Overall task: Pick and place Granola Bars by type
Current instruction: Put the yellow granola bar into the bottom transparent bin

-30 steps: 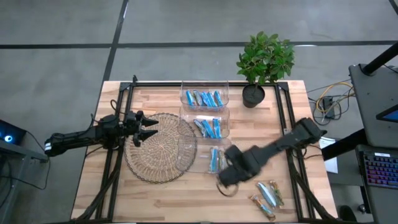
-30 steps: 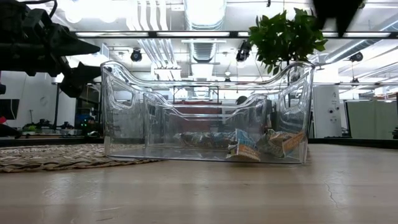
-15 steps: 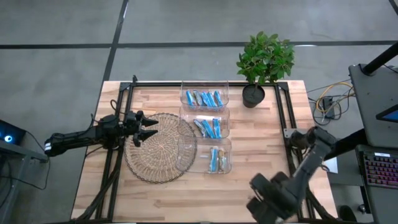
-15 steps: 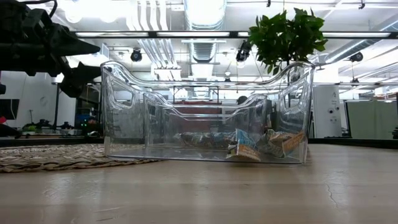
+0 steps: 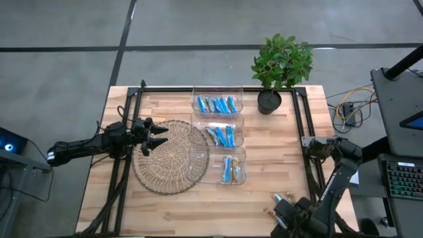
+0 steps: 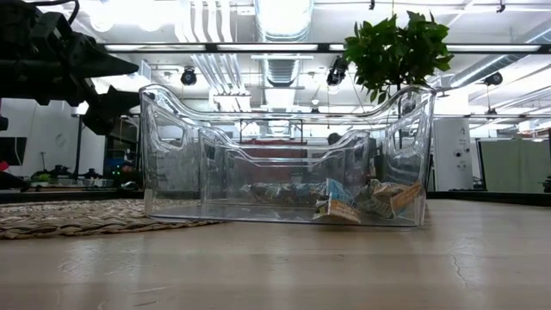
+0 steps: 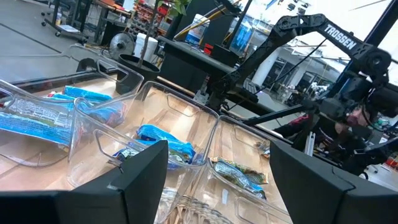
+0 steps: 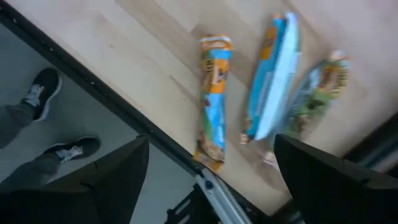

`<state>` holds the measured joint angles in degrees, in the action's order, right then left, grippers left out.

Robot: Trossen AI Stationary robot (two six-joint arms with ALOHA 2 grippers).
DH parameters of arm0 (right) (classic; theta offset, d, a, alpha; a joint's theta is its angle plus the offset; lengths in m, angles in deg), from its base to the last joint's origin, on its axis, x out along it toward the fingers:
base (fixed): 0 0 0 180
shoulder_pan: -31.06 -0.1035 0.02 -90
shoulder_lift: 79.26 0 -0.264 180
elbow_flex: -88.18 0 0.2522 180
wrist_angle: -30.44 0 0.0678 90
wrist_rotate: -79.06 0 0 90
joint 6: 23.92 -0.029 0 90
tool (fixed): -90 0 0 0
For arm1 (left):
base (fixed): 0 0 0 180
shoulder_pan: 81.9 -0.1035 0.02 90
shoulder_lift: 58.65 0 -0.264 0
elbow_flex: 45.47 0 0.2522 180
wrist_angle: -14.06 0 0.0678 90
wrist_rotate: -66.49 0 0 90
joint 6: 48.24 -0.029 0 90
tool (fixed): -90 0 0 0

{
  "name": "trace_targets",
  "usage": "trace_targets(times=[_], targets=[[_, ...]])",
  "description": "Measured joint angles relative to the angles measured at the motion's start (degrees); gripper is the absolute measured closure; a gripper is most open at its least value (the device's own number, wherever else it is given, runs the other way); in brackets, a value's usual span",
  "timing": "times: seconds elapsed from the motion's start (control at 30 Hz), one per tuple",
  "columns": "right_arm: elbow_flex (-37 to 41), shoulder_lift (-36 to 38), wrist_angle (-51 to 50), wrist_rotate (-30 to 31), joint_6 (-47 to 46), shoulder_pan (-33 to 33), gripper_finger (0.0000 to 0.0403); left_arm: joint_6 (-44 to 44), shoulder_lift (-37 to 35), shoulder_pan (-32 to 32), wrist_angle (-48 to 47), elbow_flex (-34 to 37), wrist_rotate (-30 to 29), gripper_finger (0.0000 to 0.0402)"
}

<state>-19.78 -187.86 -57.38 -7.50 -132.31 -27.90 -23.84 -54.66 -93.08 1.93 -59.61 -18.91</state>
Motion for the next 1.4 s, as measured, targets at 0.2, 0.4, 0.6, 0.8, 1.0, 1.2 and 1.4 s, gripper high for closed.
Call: trace_targets(times=[0.2,0.4,0.6,0.8,1.0,1.2,1.4], targets=[[2.6,-2.6,5.9,-0.2,0.5,-0.2,0.0076,0.0,0.0,0.0,0.0,0.0,0.0,0.014],[2.6,-6.2,8.7,-0.9,1.3,-0.2,0.0076,0.0,0.0,0.0,0.0,0.0,0.0,0.014],[3.3,-9.4,9.1,-1.3,1.4,-0.3,0.0077,0.0,0.0,0.0,0.0,0.0,0.0,0.014],[6.7,-11.2,14.1,-4.4,1.4,-0.4,0.0077,0.0,0.0,0.0,0.0,0.0,0.0,0.014],[9.4,-11.1,18.6,-5.0,-0.4,-0.4,0.0081,0.0,0.0,0.0,0.0,0.0,0.0,0.014],[10.0,-11.0,18.6,-5.9,-0.6,-0.4,0.0144,0.0,0.0,0.0,0.0,0.0,0.0,0.014],[10.0,-11.0,18.4,-6.5,-0.7,-0.4,0.0241,0.0,0.0,0.0,0.0,0.0,0.0,0.014]])
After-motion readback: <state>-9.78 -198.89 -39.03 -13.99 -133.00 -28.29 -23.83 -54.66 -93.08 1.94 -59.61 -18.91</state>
